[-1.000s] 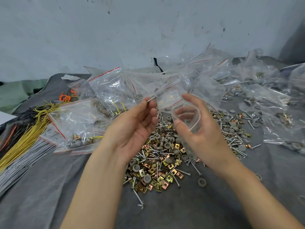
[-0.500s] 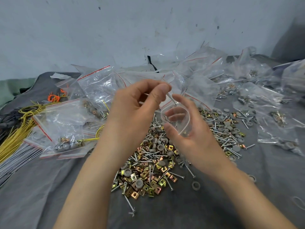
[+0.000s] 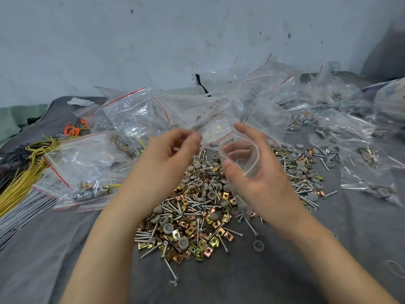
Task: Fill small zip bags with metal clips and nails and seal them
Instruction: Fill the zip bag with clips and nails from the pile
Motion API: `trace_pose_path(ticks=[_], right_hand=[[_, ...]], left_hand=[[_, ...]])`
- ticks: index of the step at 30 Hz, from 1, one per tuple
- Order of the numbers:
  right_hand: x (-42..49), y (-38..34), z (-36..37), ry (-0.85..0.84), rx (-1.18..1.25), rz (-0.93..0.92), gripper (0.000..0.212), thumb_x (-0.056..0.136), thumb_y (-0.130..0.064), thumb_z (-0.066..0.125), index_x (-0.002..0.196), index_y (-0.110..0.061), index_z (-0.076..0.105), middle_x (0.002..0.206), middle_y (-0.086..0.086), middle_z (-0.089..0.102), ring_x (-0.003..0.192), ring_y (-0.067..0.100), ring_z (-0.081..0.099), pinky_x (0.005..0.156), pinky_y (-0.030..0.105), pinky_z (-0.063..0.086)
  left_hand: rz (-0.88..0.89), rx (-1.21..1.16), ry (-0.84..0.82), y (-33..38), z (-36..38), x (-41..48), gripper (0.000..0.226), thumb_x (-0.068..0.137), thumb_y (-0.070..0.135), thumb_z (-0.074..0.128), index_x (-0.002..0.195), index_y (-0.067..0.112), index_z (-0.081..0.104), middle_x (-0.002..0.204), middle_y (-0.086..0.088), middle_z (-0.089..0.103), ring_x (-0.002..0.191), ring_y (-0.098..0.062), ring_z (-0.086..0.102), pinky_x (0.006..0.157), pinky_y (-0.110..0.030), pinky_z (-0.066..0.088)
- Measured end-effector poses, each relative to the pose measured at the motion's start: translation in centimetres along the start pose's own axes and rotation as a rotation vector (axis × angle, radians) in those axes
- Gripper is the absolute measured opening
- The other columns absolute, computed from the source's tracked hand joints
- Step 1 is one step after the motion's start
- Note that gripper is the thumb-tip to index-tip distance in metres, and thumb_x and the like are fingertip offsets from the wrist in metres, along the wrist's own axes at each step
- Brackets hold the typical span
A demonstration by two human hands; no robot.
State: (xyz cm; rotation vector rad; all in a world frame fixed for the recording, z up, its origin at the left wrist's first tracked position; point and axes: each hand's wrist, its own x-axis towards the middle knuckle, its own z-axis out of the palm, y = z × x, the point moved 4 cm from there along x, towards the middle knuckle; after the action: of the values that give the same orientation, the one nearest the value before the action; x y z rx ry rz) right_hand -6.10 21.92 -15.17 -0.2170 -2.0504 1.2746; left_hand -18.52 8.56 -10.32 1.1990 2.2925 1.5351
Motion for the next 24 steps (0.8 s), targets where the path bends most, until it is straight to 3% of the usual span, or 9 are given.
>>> trace_pose_path(ticks=[4, 7, 10, 13, 15, 17, 20, 24], right_hand=[[0.2, -0.1, -0.5, 0.027, 0.013, 0.01, 0.058, 0.089, -0.04, 0.066, 0.139, -0.051, 0.038, 0.114, -0.021, 0.062, 0.112, 0.002, 0.06, 0.098, 0.038, 0.05], [0.6, 0.0, -1.0, 0.054, 0.04, 0.016, 0.057, 0.09, -0.037, 0.066, 0.14, -0.048, 0.04, 0.114, -0.019, 0.062, 0.113, 0.002, 0.06, 0.097, 0.031, 0.048], [0.8, -0.1, -1.2, 0.071, 0.047, 0.011, 0.056, 0.09, -0.036, 0.066, 0.14, -0.047, 0.041, 0.113, -0.019, 0.062, 0.112, 0.004, 0.06, 0.096, 0.032, 0.049], [1.0, -0.1, -1.2, 0.082, 0.045, 0.005, 0.056, 0.088, -0.036, 0.066, 0.139, -0.046, 0.042, 0.112, -0.018, 0.062, 0.112, 0.006, 0.06, 0.098, 0.035, 0.05], [1.1, -0.2, -1.1, 0.084, 0.042, 0.003, 0.056, 0.088, -0.036, 0.066, 0.138, -0.046, 0.043, 0.112, -0.019, 0.062, 0.112, 0.006, 0.06, 0.098, 0.037, 0.051], [1.1, -0.1, -1.1, 0.08, 0.04, 0.005, 0.056, 0.088, -0.036, 0.065, 0.138, -0.047, 0.042, 0.111, -0.02, 0.062, 0.111, 0.005, 0.06, 0.098, 0.038, 0.051], [1.1, -0.2, -1.0, 0.074, 0.04, 0.012, 0.058, 0.088, -0.036, 0.065, 0.141, -0.043, 0.041, 0.112, -0.02, 0.062, 0.112, 0.005, 0.06, 0.1, 0.041, 0.05], [1.2, -0.2, -1.0, 0.077, 0.031, 0.01, 0.058, 0.089, -0.036, 0.064, 0.141, -0.042, 0.041, 0.113, -0.022, 0.062, 0.111, 0.003, 0.06, 0.099, 0.039, 0.05]], left_hand=[[-0.077, 0.524, -0.301, -3.7, 1.9, -1.0, 0.018, 0.097, 0.047, 0.05, 0.107, 0.037, 0.061, 0.093, 0.017, 0.064, 0.079, 0.006, 0.059, 0.069, -0.022, 0.046], [-0.109, 0.581, -0.383, -4.8, 2.9, -1.6, 0.009, 0.097, 0.043, 0.055, 0.106, 0.04, 0.057, 0.093, 0.019, 0.062, 0.078, 0.008, 0.055, 0.062, -0.013, 0.038], [-0.105, 0.592, -0.415, -5.0, 2.9, -1.7, 0.01, 0.094, 0.04, 0.061, 0.092, 0.042, 0.051, 0.093, 0.02, 0.057, 0.077, 0.007, 0.052, 0.06, -0.013, 0.034], [-0.101, 0.664, -0.461, -5.0, 2.9, -2.0, 0.015, 0.093, 0.037, 0.062, 0.087, 0.039, 0.049, 0.098, 0.017, 0.049, 0.09, -0.004, 0.051, 0.072, -0.022, 0.042], [-0.096, 0.725, -0.455, -4.8, 3.2, -2.2, 0.01, 0.093, 0.035, 0.061, 0.098, 0.036, 0.053, 0.107, 0.012, 0.049, 0.104, -0.013, 0.051, 0.089, -0.034, 0.047], [-0.071, 0.779, -0.414, -4.4, 3.5, -2.4, 0.017, 0.094, 0.034, 0.059, 0.111, 0.034, 0.055, 0.114, 0.008, 0.049, 0.111, -0.015, 0.051, 0.094, -0.038, 0.047], [-0.015, 0.865, -0.368, -4.0, 4.0, -2.4, 0.024, 0.097, 0.035, 0.056, 0.12, 0.031, 0.053, 0.12, 0.005, 0.05, 0.115, -0.018, 0.051, 0.089, -0.034, 0.046], [0.053, 0.924, -0.298, -3.7, 4.3, -2.4, 0.02, 0.1, 0.035, 0.05, 0.117, 0.028, 0.056, 0.117, 0.005, 0.053, 0.112, -0.017, 0.054, 0.076, -0.03, 0.041]])
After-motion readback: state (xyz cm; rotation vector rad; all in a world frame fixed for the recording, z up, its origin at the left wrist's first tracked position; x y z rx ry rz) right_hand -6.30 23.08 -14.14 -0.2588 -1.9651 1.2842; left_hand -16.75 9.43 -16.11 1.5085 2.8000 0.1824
